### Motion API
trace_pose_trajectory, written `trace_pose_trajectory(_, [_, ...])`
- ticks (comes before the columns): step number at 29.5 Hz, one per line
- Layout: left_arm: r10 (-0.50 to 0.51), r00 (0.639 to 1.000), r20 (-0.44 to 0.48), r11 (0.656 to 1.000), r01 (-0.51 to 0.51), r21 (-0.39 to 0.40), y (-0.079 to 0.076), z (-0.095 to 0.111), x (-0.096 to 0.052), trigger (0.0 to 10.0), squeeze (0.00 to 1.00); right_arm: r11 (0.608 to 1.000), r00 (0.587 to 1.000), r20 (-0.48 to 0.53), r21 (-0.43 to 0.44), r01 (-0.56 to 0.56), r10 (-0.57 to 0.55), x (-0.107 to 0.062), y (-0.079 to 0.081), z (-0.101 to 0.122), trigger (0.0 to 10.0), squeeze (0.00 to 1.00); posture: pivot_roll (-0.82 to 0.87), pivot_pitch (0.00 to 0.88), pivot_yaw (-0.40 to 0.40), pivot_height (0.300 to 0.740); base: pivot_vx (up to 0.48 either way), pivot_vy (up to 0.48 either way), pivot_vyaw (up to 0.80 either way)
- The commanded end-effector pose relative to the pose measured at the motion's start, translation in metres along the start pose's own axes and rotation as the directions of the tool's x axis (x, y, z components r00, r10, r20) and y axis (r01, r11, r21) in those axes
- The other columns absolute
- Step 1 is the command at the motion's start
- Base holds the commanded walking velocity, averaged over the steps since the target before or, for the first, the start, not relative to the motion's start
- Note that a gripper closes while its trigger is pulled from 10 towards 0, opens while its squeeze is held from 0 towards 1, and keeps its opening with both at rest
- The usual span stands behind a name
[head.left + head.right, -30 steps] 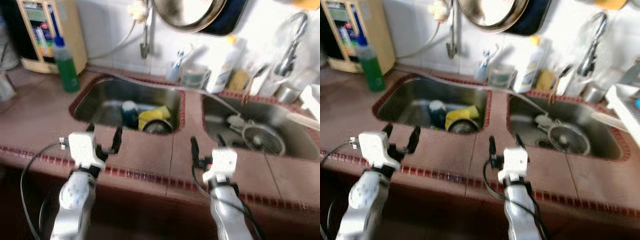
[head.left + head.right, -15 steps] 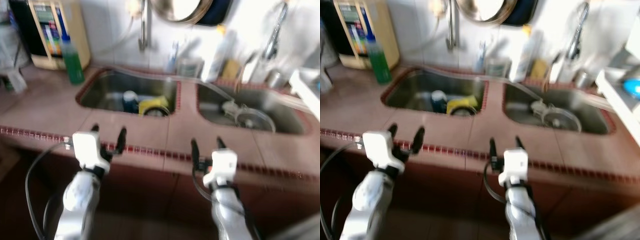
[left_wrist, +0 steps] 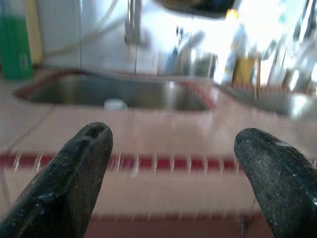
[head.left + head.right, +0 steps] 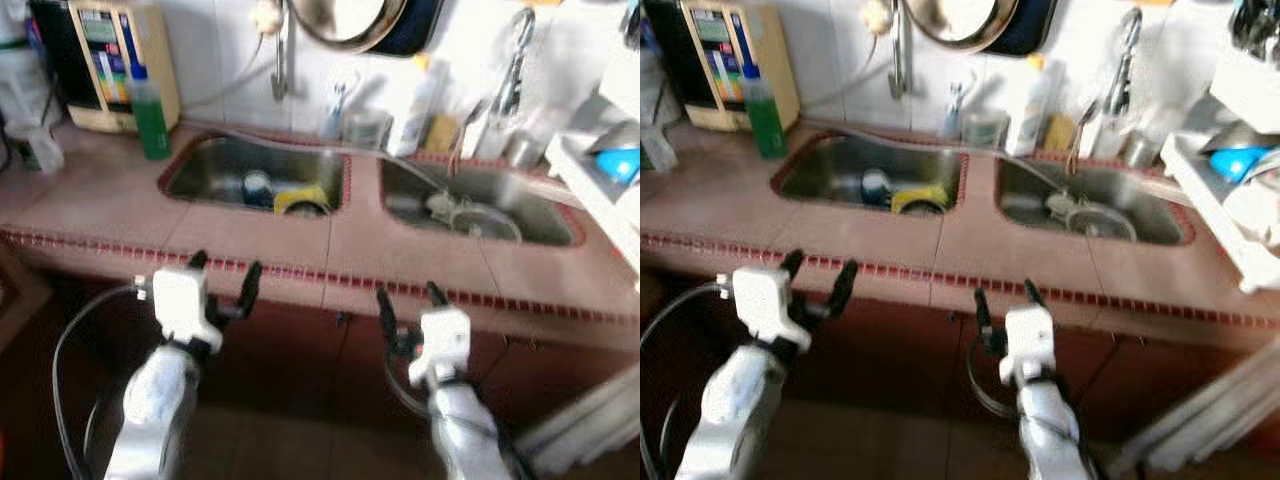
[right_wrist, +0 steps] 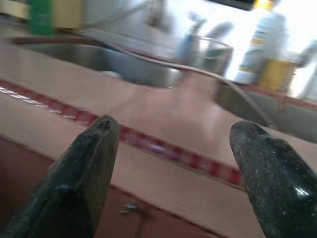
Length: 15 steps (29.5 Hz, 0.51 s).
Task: Kitchen organization
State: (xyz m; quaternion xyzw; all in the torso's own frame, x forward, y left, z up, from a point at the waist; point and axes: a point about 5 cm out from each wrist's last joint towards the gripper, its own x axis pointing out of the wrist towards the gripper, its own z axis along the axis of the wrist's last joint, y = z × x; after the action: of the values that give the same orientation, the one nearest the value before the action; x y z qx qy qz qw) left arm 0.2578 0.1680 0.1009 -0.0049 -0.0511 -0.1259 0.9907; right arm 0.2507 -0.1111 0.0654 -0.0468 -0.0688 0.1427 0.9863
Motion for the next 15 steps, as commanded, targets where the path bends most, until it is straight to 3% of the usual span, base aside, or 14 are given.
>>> trace_pose_trajectory(1, [-0.081,0.997,0.003,0.996,0.081,0.046,-0.011,0.002,-0.001,10.0,0.0,0.997,0.997,0.008,-0.001,-0.076,0.076,-0.003,0.001,0.0,10.0,0.0,-0.12,0.065,-0.075,0.74,0.0,0.0,0.0])
trace_pose_trajectory(6, [-0.164,0.986,-0.029,0.984,0.166,0.06,-0.022,-0.006,-0.008,10.0,0.0,0.986,0.986,-0.007,-0.009,-0.169,0.169,-0.01,0.005,-0.004,10.0,0.0,-0.11,0.088,-0.078,0.74,0.0,0.0,0.0])
trace_pose_trajectory(11, [-0.303,0.947,-0.107,0.939,0.316,0.137,-0.042,-0.03,-0.023,10.0,0.0,0.966,0.961,-0.098,0.021,-0.256,0.257,-0.024,0.014,-0.025,10.0,0.0,-0.12,0.095,-0.076,0.74,0.0,0.0,0.0])
trace_pose_trajectory(15, [-0.307,0.936,-0.17,0.934,0.331,0.136,-0.045,-0.049,-0.029,10.0,0.0,0.968,0.954,-0.168,0.03,-0.248,0.25,-0.03,0.015,-0.042,10.0,0.0,-0.13,0.092,-0.076,0.74,0.0,0.0,0.0])
